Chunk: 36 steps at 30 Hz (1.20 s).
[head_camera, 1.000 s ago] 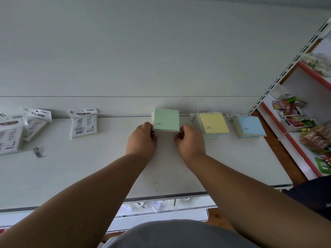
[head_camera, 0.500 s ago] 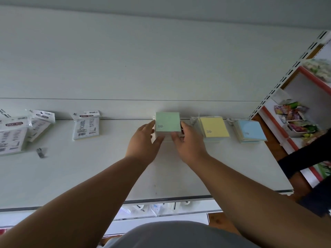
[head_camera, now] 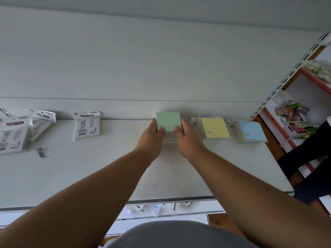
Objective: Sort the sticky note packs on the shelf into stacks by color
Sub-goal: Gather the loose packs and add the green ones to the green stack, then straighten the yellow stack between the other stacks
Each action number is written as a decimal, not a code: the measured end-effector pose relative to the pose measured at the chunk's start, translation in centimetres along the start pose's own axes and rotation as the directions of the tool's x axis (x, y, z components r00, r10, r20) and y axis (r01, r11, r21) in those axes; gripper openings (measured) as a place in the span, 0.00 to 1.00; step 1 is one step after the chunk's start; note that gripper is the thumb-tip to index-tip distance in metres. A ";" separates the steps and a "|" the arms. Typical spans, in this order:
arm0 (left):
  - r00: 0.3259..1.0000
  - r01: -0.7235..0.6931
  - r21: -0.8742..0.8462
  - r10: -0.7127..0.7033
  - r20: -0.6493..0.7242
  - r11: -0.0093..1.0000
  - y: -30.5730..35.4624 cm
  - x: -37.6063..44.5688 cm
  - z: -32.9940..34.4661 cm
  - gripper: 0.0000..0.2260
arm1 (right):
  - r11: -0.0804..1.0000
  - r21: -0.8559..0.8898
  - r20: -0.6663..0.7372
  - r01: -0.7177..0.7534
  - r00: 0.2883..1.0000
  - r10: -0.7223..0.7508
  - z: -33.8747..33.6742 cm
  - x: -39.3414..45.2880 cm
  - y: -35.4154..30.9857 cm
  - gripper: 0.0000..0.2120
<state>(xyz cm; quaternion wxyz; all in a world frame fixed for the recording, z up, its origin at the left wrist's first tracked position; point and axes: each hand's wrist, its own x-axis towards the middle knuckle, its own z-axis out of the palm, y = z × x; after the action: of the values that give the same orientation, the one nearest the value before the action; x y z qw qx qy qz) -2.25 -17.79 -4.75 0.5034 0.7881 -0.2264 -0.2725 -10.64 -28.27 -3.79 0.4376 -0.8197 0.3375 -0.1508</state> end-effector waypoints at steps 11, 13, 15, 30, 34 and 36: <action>1.000 -0.019 0.151 0.021 -0.006 0.988 0.4 -2.0 -2.1 0.27 | 0.951 -0.303 -0.117 0.053 0.989 -0.092 -0.2 -0.2 -2.7 0.20; 0.997 -0.072 0.213 0.076 -0.009 0.974 0.2 -3.1 -3.5 0.26 | 0.931 -0.332 -0.103 0.151 0.976 -0.194 0.8 -0.8 -4.5 0.23; 0.991 -0.122 0.283 0.131 -0.016 0.951 -0.3 -4.0 -5.8 0.25 | 0.911 -0.335 -0.064 0.241 0.959 -0.277 2.6 -1.5 -6.5 0.24; 0.993 0.074 0.192 -0.056 -0.101 0.979 -10.9 -5.8 -29.0 0.20 | 0.720 -0.659 0.183 0.218 0.975 -0.128 25.6 -2.2 -15.3 0.27; 0.988 0.152 0.064 -0.151 -0.021 0.986 -11.4 -5.5 -30.0 0.19 | 0.648 -0.741 0.054 0.178 0.977 -0.206 26.3 -2.0 -15.6 0.18; 0.987 0.158 -0.007 -0.158 -0.013 0.987 -11.3 -5.3 -30.1 0.18 | 0.655 -0.737 -0.001 0.165 0.969 -0.246 25.8 -2.2 -15.7 0.14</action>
<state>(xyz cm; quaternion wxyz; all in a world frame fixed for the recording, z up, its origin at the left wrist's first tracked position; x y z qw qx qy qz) 14.52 10.09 -3.68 0.4841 0.8037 -0.1590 -0.3071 8.41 -4.74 -5.55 0.0361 -0.9499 0.2961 -0.0930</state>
